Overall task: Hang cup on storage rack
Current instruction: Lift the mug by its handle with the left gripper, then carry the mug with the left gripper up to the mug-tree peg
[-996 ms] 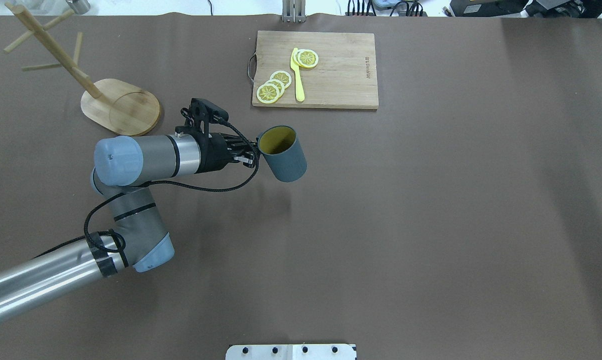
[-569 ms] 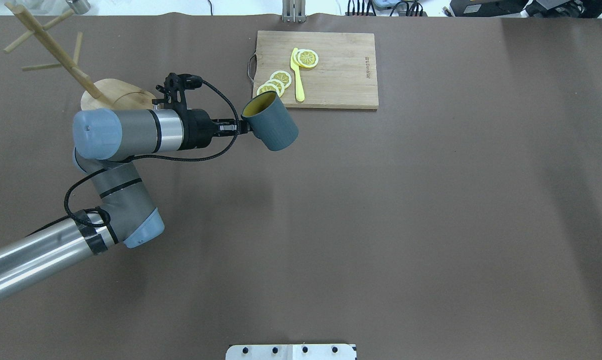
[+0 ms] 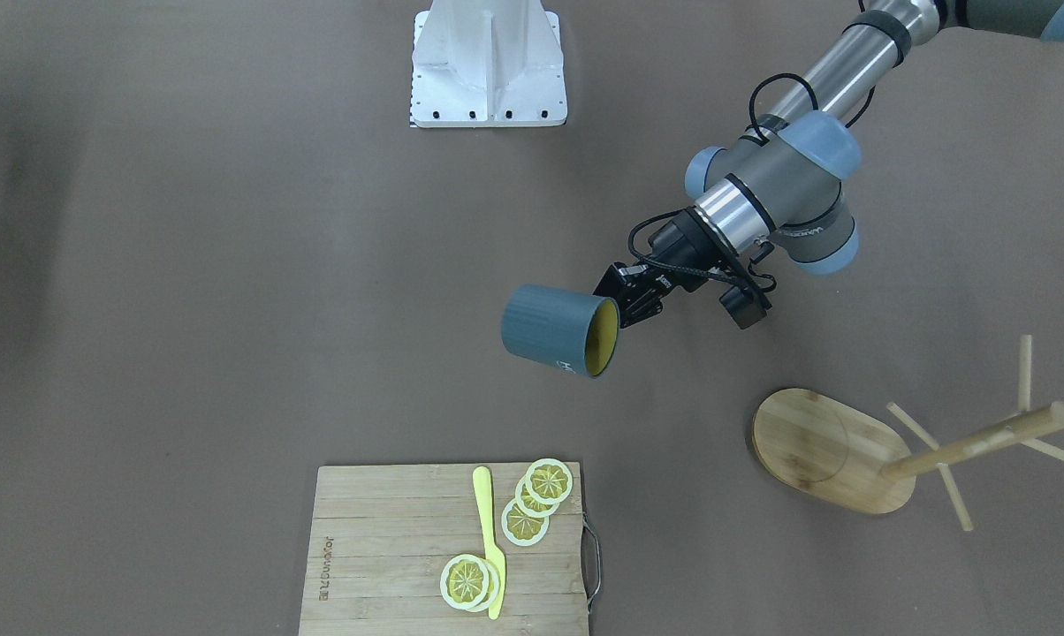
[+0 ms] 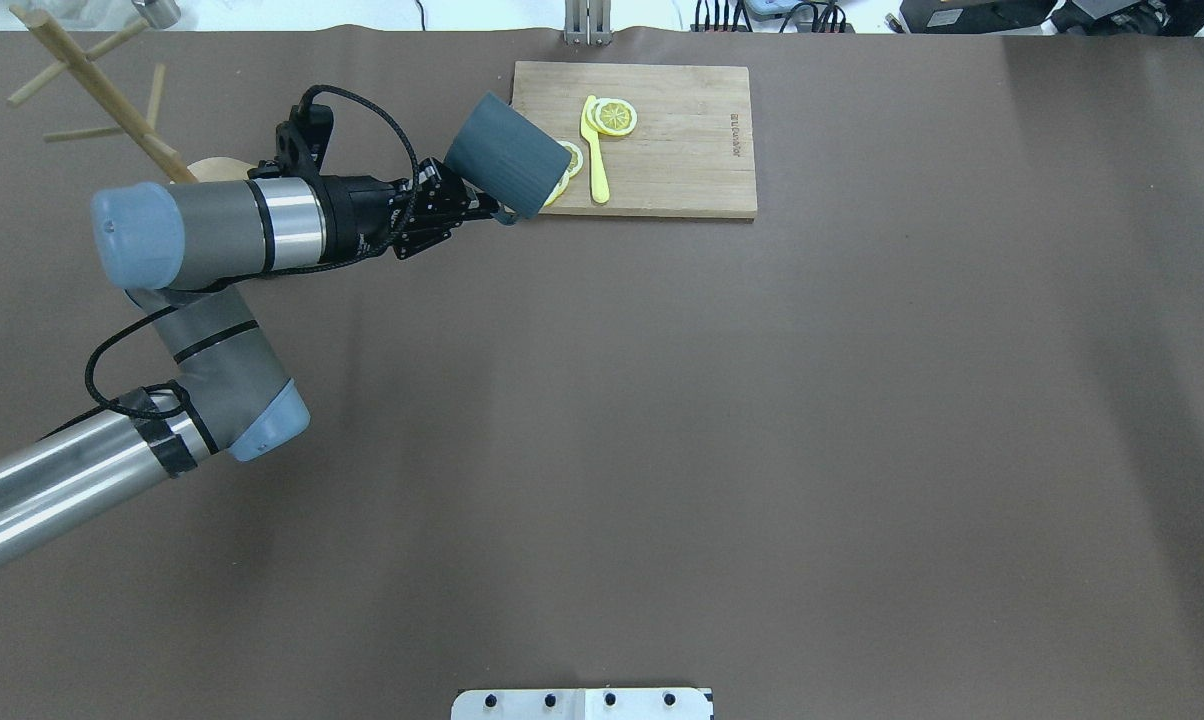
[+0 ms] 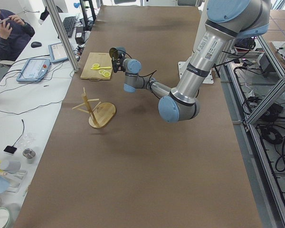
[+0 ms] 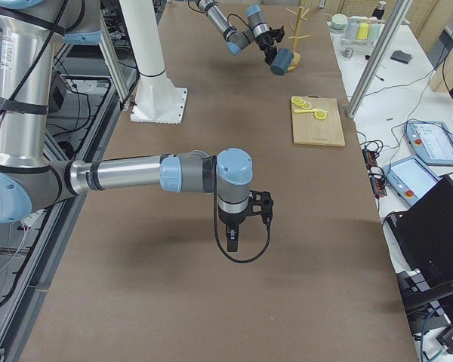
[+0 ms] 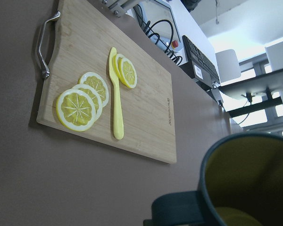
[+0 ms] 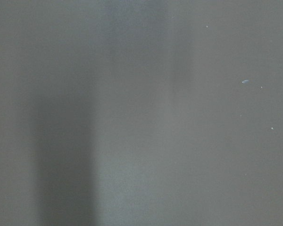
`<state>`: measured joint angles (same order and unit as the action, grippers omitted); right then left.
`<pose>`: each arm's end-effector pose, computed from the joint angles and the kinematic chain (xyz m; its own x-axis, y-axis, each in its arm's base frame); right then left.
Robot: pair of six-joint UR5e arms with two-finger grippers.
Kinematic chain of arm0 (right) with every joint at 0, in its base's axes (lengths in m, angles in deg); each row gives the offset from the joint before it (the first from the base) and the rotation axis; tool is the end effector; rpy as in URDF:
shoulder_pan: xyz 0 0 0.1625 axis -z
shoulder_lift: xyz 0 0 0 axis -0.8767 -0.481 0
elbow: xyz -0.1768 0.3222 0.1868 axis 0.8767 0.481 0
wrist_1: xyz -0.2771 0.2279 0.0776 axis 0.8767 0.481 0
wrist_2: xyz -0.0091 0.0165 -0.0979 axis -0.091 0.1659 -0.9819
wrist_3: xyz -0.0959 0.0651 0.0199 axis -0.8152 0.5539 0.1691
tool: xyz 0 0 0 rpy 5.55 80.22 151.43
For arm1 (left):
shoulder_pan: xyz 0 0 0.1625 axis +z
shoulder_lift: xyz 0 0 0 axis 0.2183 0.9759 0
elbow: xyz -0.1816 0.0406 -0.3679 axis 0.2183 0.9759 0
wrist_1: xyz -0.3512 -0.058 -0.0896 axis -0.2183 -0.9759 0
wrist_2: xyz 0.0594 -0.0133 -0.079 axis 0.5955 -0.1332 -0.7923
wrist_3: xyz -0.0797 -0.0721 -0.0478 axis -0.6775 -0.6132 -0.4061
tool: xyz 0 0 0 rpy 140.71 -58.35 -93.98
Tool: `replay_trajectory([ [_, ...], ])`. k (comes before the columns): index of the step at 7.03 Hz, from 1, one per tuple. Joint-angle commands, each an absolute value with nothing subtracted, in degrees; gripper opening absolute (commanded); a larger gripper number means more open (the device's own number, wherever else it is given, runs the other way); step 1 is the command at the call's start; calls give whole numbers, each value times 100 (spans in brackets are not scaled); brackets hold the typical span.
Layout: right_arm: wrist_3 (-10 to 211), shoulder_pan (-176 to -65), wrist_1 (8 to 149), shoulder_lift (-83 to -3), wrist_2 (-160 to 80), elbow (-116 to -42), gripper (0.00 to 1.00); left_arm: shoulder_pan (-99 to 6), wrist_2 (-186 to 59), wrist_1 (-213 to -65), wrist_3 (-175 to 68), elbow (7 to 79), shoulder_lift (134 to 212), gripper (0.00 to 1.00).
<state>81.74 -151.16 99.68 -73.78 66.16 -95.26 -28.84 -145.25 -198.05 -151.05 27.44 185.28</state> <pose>0.0580 -0.3628 0.6070 0.7706 -0.0524 0.6351 0.0333 0.9986 0.0420 0.4051 -0.4990 0.2855 -0.3372 -0.1937 -0.9213 0.3731 0.8710 -0.3197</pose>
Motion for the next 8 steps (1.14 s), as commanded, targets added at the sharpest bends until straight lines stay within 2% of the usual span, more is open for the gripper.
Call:
replay_trajectory([
  [1,8174,-15116,9968,-7378,6609,-9534,100,-2949,-13697,-20083,-17096,2743,18525,0],
  [4,8174,-15116,9959,-7370,6601,-9543,100,-3001,-12552,-20137,-18841,2690,18498,0],
  [8,8174,-15116,9951,-7361,6592,-9560,100,-3537,-12408,-20137,-20196,2646,18148,0],
])
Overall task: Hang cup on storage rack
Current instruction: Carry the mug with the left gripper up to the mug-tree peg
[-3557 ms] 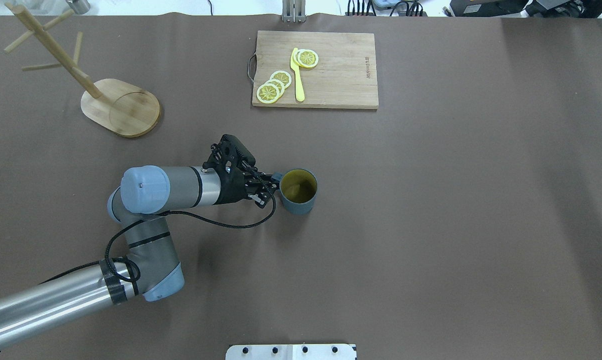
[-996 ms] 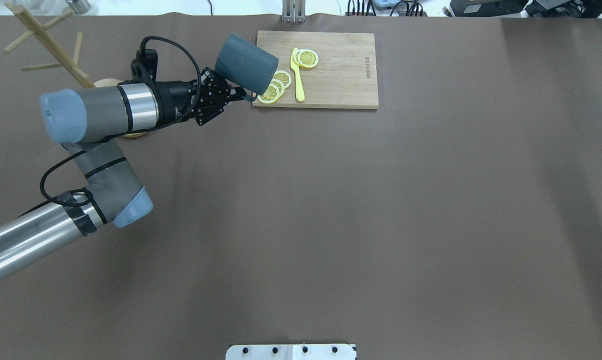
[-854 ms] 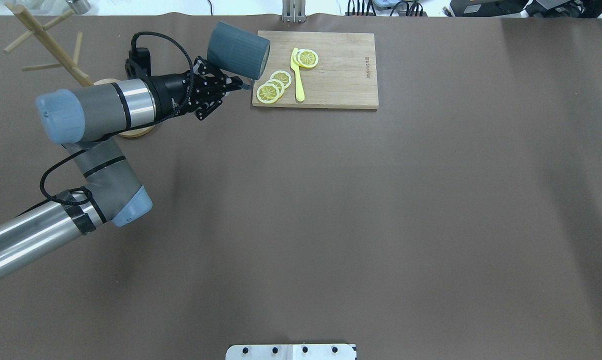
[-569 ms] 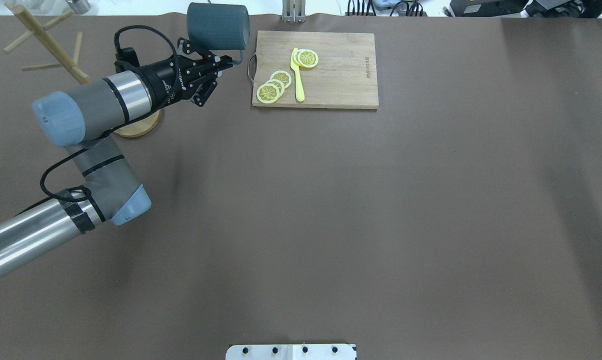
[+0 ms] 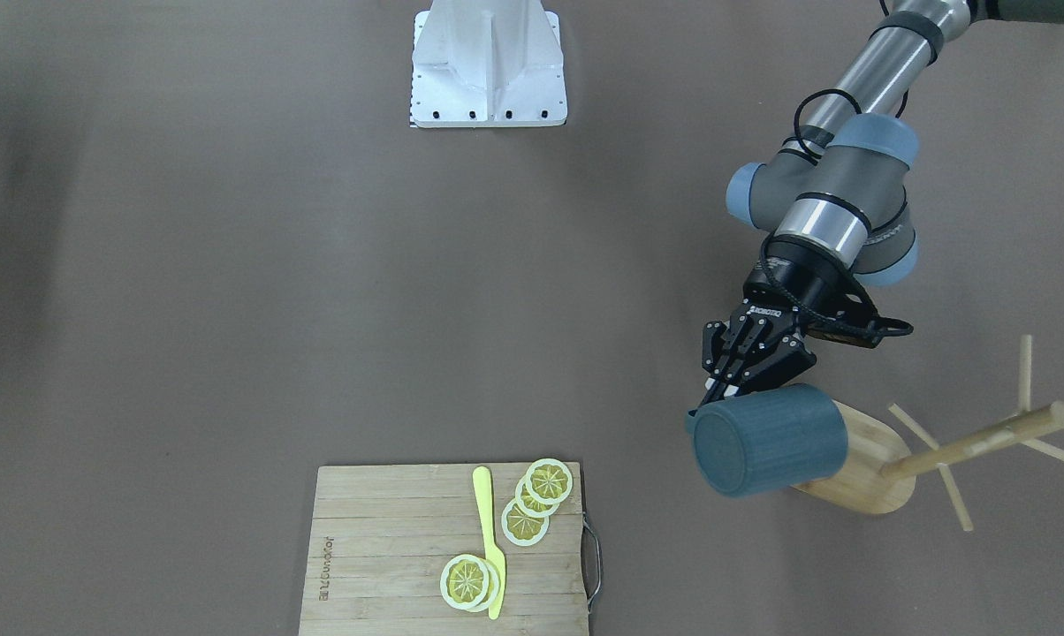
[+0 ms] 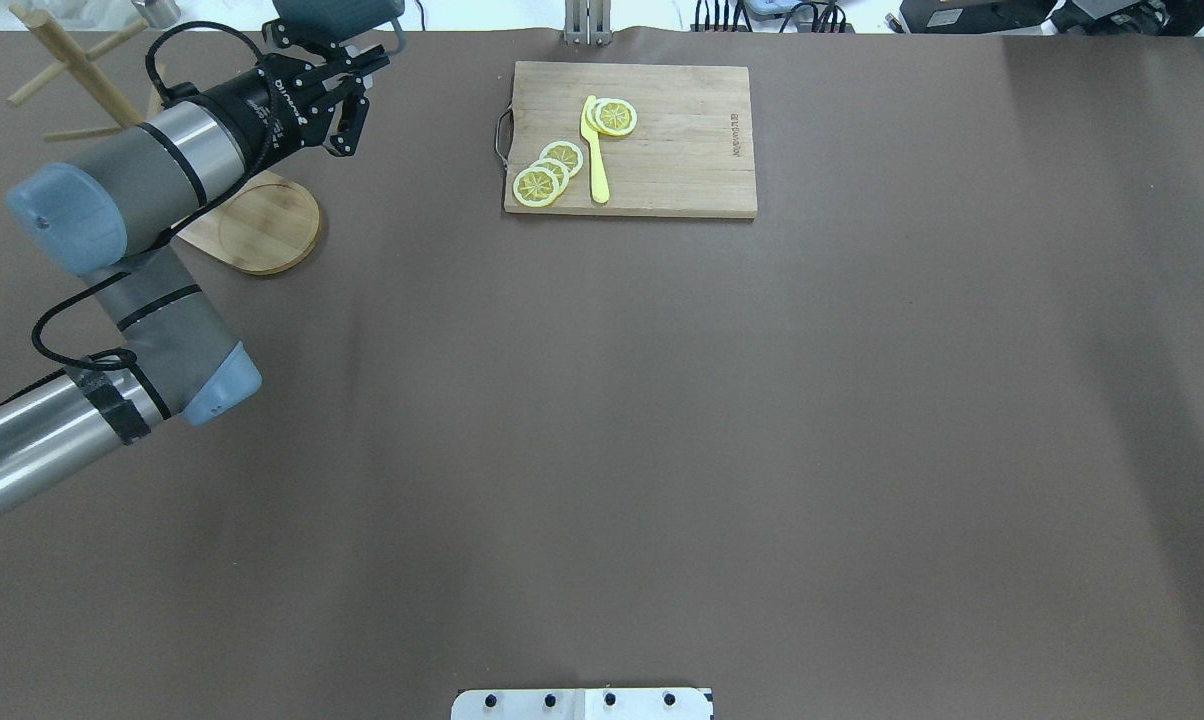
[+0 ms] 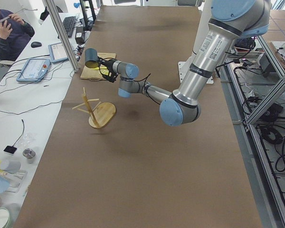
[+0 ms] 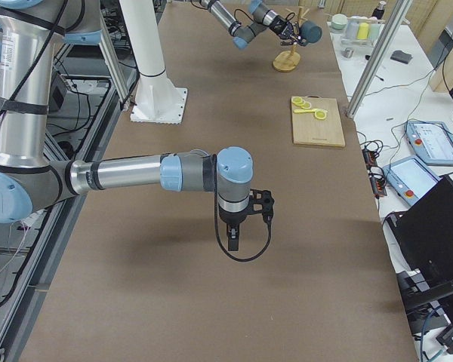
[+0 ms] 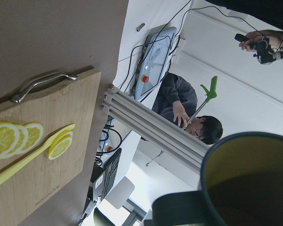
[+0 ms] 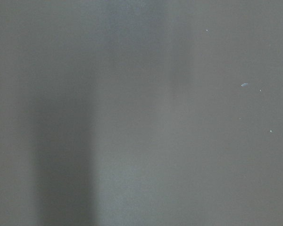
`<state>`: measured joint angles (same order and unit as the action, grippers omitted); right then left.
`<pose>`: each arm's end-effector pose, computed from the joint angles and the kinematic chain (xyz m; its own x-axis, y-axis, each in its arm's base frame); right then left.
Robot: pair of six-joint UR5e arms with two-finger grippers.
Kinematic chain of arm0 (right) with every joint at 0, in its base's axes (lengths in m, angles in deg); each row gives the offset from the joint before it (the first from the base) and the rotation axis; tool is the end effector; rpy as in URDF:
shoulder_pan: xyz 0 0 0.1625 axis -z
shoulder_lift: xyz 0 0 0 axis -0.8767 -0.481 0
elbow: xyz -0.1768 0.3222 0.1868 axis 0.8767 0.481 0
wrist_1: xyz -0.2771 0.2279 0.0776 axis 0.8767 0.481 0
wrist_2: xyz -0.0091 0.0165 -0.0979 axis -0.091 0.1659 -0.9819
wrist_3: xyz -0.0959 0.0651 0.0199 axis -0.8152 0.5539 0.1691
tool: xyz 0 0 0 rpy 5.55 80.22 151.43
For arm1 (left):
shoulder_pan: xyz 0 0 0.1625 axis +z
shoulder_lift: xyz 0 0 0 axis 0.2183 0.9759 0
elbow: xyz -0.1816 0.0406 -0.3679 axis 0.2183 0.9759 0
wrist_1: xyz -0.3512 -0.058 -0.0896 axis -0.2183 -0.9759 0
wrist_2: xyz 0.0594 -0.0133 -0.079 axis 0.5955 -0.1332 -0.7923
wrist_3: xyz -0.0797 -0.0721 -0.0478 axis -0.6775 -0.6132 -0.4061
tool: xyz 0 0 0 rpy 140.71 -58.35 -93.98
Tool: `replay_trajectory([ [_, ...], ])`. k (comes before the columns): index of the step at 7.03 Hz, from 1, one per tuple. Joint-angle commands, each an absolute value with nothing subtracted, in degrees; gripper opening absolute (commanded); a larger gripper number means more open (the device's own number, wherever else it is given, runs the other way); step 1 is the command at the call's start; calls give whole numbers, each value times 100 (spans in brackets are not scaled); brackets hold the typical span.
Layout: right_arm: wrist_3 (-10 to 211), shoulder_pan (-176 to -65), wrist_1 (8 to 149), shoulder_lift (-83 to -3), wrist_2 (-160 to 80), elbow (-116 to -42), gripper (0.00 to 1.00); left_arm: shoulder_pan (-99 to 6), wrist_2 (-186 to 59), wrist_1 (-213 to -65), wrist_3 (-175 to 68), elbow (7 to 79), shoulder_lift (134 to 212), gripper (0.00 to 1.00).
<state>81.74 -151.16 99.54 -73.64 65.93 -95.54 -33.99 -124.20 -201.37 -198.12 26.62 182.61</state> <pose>0.0584 -0.3643 0.6040 0.7731 -0.0586 0.6315 0.0334 0.9981 0.0516 0.3218 -0.5568 0.3151 -0.8106 -0.4929 -0.3163 0.1406 0.3605 -0.9221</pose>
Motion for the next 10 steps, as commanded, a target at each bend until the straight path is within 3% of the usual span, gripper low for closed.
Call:
replay_trajectory([
  [1,8174,-15116,9951,-7352,6583,-9560,100,-3581,-12408,-20145,-20304,2637,18129,0],
  [4,8165,-15107,9951,-7343,6583,-9569,100,-3740,-12408,-21206,-20796,1946,17918,0],
  [10,8174,-15116,9951,-7273,6574,-9569,100,-3907,-12443,-22129,-21149,1409,17672,0],
])
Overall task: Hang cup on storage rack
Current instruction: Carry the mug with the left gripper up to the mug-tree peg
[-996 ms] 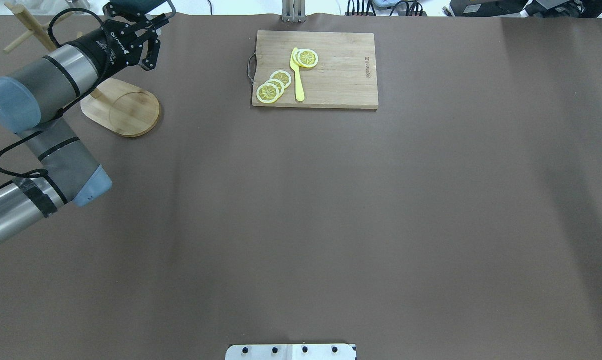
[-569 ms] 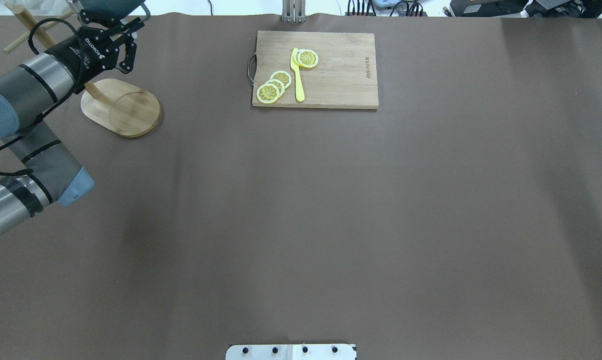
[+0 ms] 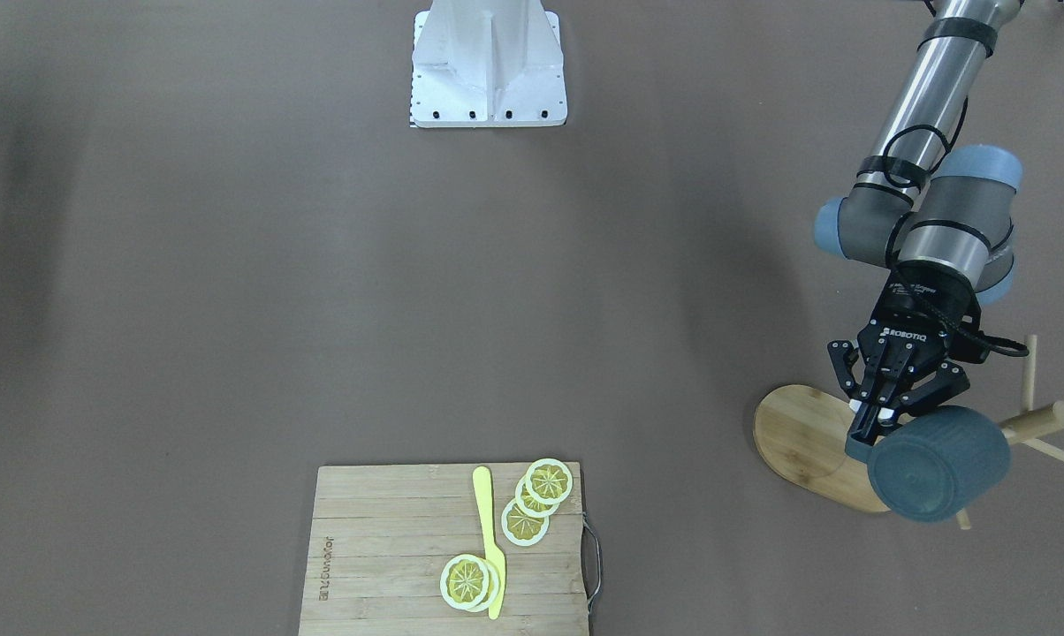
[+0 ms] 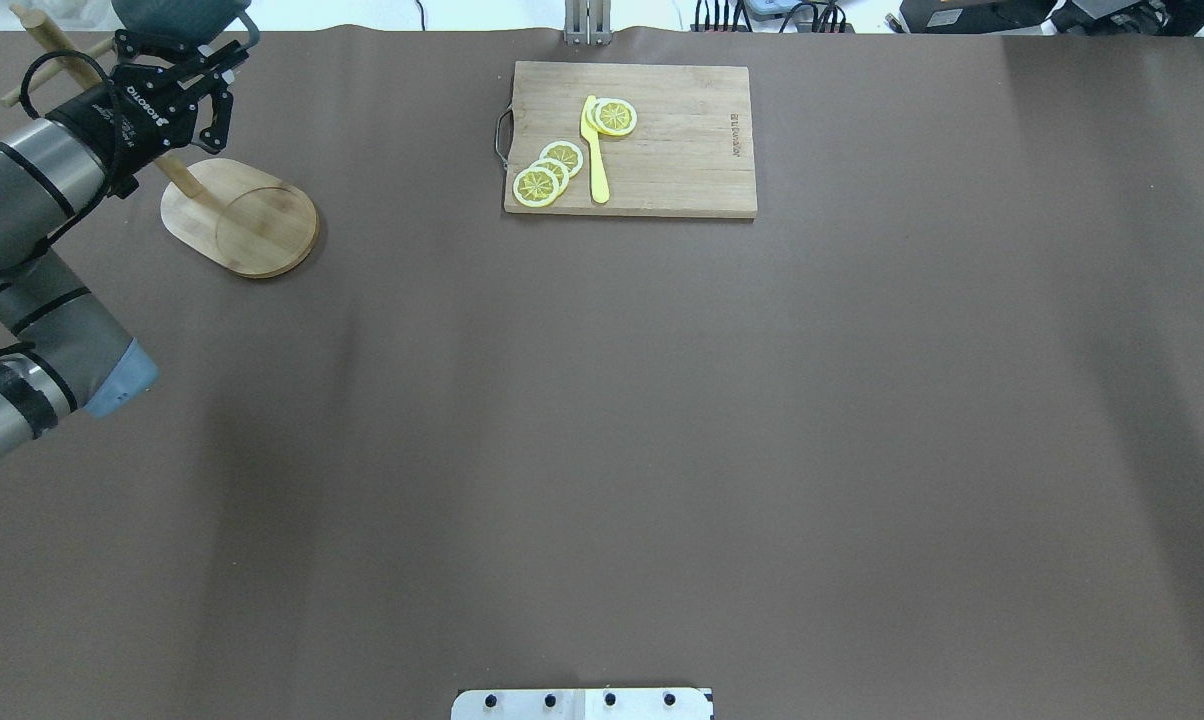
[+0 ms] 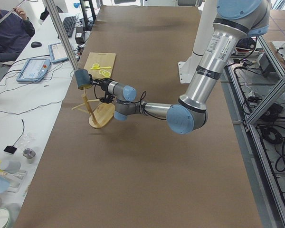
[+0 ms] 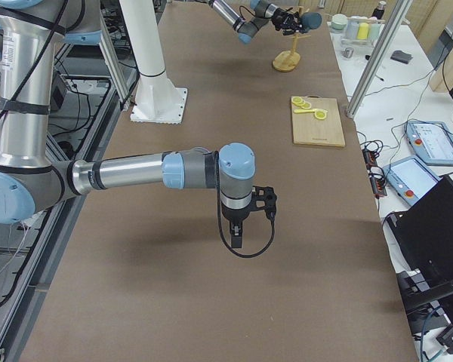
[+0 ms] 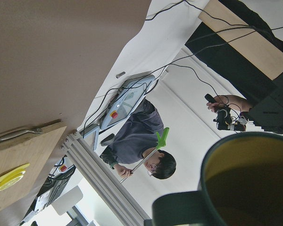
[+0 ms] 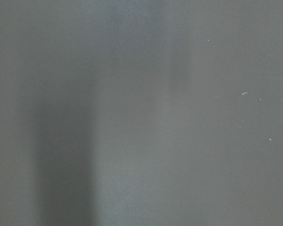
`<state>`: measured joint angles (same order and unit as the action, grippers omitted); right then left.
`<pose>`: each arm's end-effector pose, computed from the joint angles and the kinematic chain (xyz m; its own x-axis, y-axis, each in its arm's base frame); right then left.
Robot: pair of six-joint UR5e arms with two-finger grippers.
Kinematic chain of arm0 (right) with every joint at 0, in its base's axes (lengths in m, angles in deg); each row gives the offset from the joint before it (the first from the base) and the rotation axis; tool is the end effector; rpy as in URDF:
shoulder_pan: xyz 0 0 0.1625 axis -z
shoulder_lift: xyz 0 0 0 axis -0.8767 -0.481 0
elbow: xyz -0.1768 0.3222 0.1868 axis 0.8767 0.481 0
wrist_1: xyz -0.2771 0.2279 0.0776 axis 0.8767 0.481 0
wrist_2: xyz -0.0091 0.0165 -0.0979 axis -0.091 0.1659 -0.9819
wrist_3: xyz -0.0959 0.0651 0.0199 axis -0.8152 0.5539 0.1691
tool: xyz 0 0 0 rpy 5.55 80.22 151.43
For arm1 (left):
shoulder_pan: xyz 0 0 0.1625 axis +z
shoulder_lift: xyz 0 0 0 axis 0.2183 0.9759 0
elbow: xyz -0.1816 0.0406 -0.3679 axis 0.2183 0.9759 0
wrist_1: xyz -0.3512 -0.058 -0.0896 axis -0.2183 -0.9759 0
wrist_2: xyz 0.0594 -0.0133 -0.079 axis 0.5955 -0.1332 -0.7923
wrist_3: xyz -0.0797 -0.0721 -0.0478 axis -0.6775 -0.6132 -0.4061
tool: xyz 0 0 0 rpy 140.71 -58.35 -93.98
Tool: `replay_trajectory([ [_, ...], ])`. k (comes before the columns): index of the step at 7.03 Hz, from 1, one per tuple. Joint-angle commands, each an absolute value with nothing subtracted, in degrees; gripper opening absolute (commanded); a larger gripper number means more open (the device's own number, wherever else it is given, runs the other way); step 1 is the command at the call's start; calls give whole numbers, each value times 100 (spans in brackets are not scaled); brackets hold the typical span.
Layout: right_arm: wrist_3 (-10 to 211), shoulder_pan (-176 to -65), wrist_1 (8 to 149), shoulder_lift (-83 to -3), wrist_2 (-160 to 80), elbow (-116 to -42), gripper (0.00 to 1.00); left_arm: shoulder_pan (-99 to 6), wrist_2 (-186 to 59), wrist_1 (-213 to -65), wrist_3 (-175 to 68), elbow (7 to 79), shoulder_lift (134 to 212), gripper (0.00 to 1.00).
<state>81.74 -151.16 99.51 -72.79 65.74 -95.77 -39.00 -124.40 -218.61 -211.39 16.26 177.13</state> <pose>0.0587 -0.3710 0.5970 0.7752 -0.0707 0.6277 0.0335 0.9969 0.0708 0.2548 -0.5604 0.4244 -0.8669 -0.4897 -0.0932 -0.0431 0.2600 -0.9647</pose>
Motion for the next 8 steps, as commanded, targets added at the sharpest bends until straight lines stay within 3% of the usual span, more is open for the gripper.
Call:
replay_trajectory([
  [1,8174,-15116,9951,-7264,6566,-9569,100,-3907,-12443,-22210,-21149,1302,17663,0],
  [8,8174,-15116,9951,-7273,6574,-9569,100,-3854,-12443,-22659,-21281,1266,17338,0],
])
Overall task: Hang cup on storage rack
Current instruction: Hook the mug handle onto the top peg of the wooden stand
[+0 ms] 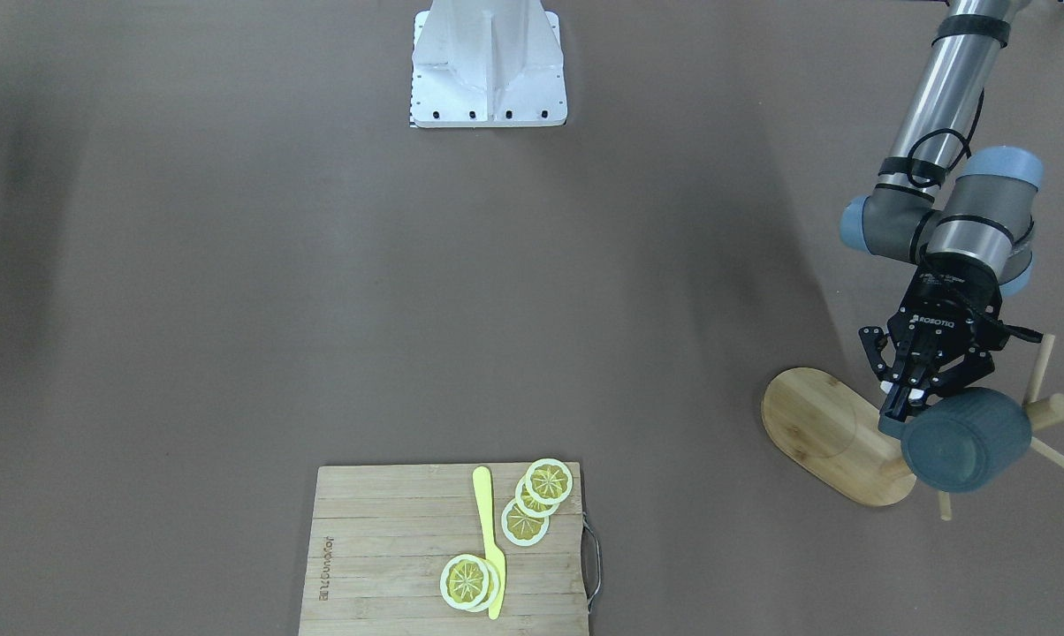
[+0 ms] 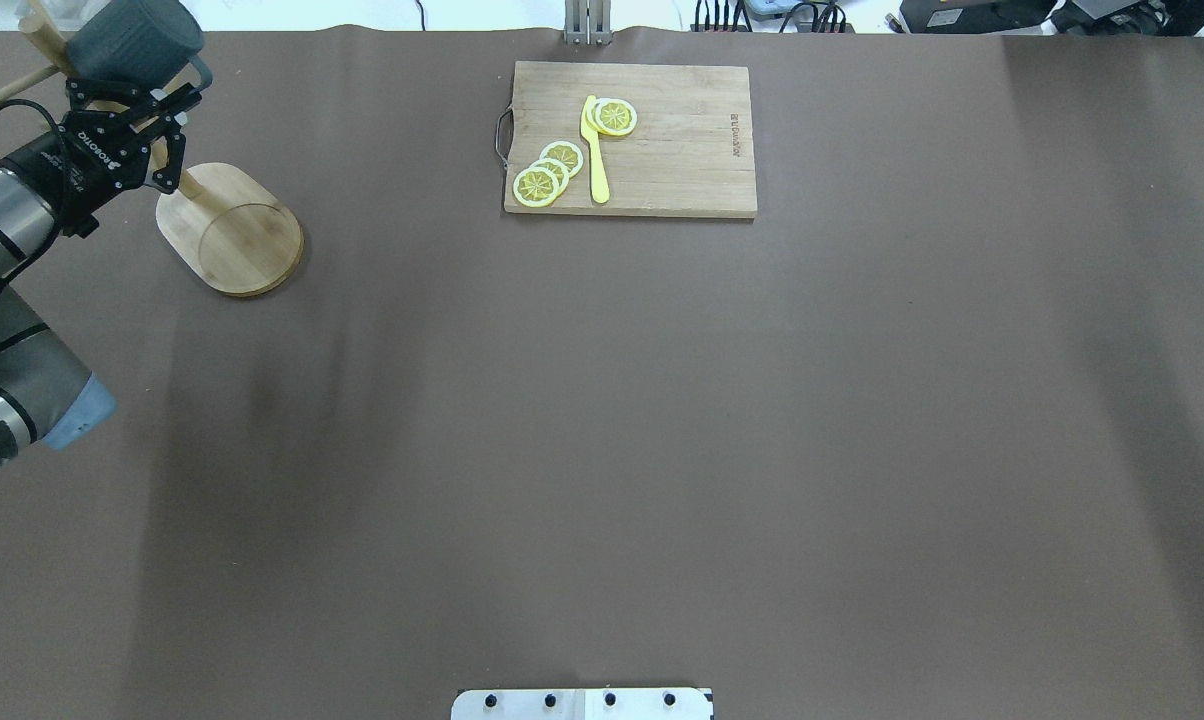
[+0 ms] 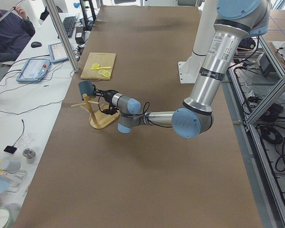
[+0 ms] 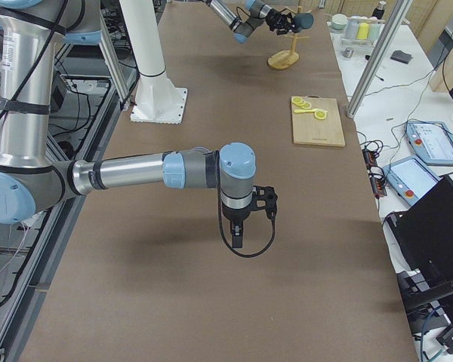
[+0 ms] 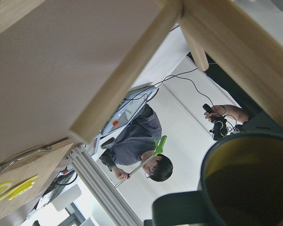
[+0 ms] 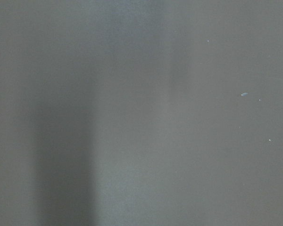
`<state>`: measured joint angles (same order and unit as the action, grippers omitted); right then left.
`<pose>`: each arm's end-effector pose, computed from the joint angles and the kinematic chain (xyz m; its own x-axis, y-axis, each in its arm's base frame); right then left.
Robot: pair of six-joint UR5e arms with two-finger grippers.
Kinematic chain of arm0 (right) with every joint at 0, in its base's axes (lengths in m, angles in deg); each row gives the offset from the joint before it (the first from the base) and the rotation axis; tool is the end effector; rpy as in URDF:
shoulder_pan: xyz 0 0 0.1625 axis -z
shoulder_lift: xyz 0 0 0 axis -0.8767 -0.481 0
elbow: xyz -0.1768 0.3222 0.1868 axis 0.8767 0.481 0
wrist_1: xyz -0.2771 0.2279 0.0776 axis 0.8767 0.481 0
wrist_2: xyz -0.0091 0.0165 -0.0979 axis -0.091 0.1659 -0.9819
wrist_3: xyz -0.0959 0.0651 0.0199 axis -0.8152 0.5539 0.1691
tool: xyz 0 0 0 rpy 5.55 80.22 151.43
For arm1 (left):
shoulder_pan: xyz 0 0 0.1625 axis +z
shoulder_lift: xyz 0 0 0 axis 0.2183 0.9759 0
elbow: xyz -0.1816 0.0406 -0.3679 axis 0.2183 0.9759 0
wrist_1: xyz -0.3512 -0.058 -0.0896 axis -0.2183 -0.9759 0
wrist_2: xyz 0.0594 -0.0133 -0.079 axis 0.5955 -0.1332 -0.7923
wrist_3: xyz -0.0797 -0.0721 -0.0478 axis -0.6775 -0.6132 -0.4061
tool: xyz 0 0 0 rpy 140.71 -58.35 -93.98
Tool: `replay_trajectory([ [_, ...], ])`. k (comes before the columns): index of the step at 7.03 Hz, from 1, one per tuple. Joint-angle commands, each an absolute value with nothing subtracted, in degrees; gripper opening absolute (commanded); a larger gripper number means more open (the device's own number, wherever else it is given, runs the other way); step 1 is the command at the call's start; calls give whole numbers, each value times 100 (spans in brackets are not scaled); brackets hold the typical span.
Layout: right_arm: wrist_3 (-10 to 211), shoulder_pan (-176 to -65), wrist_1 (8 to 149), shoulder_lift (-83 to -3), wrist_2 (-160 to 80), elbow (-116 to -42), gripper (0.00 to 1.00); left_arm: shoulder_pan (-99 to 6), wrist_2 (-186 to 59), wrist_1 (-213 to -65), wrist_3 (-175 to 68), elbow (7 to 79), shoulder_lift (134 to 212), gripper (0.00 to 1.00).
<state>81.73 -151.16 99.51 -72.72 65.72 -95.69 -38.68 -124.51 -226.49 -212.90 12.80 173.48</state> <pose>0.0587 -0.3715 0.5971 0.7754 -0.0707 0.6275 0.0337 0.9969 0.0707 0.2394 -0.5355 0.4753 -0.8623 -0.5021 -0.0663 -0.0756 0.2569 -0.9635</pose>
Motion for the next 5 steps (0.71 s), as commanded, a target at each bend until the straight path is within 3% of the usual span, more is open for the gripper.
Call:
replay_trajectory([
  [1,8174,-15116,9951,-7273,6574,-9569,100,-3837,-12426,-22659,-21281,1240,17338,0],
  [3,8174,-15116,9951,-7273,6566,-9560,100,-3828,-12425,-22659,-21263,1222,17347,0],
  [4,8174,-15116,9951,-7273,6574,-9560,100,-3828,-12425,-22659,-21237,1214,17347,19],
  [5,8174,-15116,9951,-7273,6574,-9552,100,-3819,-12425,-22659,-21237,1222,17347,95],
])
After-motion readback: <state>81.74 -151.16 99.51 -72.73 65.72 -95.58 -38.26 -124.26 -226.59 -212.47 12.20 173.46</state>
